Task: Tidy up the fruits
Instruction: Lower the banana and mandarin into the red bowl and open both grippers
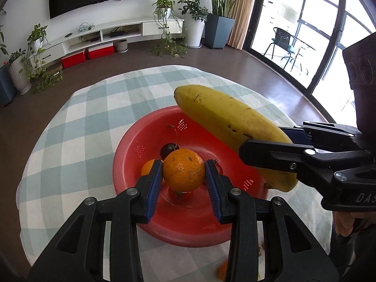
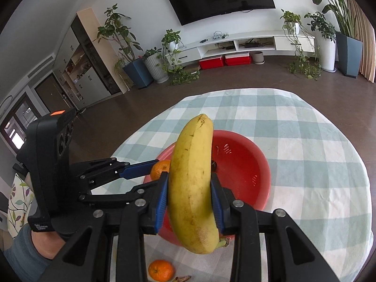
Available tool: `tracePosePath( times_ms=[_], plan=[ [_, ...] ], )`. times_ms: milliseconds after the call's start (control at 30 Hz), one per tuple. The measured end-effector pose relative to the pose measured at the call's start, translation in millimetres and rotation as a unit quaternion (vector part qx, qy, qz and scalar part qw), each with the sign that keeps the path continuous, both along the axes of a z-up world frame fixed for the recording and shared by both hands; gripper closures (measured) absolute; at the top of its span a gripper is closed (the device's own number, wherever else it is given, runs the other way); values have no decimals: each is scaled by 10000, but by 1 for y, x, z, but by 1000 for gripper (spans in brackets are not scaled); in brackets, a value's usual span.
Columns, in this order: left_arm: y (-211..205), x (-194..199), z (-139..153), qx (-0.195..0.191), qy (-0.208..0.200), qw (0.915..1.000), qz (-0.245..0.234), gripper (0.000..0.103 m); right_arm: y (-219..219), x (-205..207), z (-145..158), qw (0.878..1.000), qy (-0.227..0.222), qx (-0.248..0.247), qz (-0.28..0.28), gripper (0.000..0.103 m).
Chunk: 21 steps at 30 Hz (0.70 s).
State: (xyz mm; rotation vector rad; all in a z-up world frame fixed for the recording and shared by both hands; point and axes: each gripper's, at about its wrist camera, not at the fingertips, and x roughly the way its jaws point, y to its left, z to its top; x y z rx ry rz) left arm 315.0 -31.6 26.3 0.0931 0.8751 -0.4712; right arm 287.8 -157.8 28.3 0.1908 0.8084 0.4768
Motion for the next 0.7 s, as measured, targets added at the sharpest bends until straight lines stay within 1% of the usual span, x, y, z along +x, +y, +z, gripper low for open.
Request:
tracePosePath(
  times_ms=[67,200,300,400,533,700],
  plan=[
    [-2,5,-7,17,11,10000,13,69,4,6,-5,10000,35,-38,5,67],
    [-9,12,-19,197,34,9998,3,69,15,9,-11,9992,-18,-384,69,67],
    [-9,13,-28,228,34,9997,17,69,15,7,-15,9992,4,-401,71,67],
    [-7,14,-35,179,61,9998,40,68,16,6,-20,9990,57,-448,71,67],
    [-8,15,-39,209,75,9997,57,68,26,8,-22,9979,63,-630,103,66],
    [-3,18,-46,210,188,9995,115,67,34,13,-24,9973,138,-706,170,66]
  ],
)
